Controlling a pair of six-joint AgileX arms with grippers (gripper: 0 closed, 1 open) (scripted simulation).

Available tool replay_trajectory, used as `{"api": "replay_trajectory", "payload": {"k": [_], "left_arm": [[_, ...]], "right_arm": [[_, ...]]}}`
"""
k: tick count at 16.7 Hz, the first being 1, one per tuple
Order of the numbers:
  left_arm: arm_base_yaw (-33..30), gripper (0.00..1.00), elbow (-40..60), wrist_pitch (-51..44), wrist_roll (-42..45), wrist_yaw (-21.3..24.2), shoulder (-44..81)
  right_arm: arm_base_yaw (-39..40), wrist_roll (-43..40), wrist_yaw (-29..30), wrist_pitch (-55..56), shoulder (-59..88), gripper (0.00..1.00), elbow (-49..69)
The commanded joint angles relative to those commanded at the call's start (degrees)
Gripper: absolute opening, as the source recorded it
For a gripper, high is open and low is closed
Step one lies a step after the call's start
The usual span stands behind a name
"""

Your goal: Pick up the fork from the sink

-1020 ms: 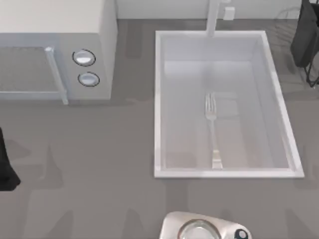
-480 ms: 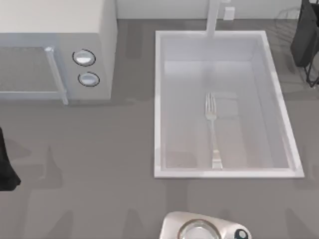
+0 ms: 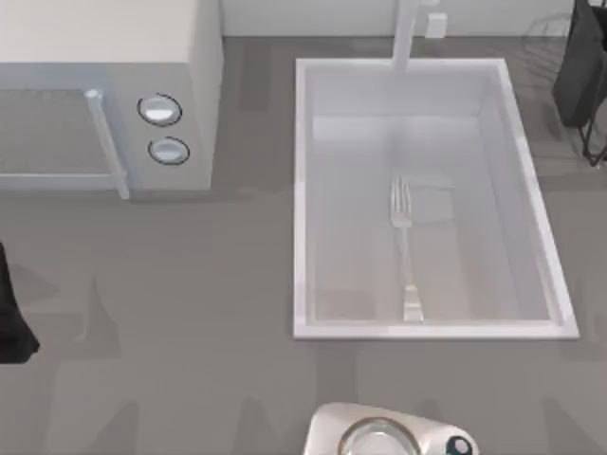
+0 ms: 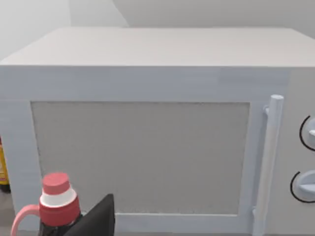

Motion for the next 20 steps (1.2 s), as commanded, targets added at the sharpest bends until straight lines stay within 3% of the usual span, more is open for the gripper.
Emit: {"api": "replay_trajectory", "payload": {"k": [5,9,20], "left_arm": [[0.0,1.0,0.0,0.0,0.0,0.0,0.0],[0.0,1.0,0.0,0.0,0.0,0.0,0.0],[0.0,1.0,0.0,0.0,0.0,0.0,0.0]], "right_arm": [[0.5,0.8,0.0,-1.9,3.3,1.0,2.9],[2.5,3.5,-0.1,-8.7,15.6,1.0,13.9],[12.9,16.2,-0.1,-43.5,76.8,1.0,70.0]]}}
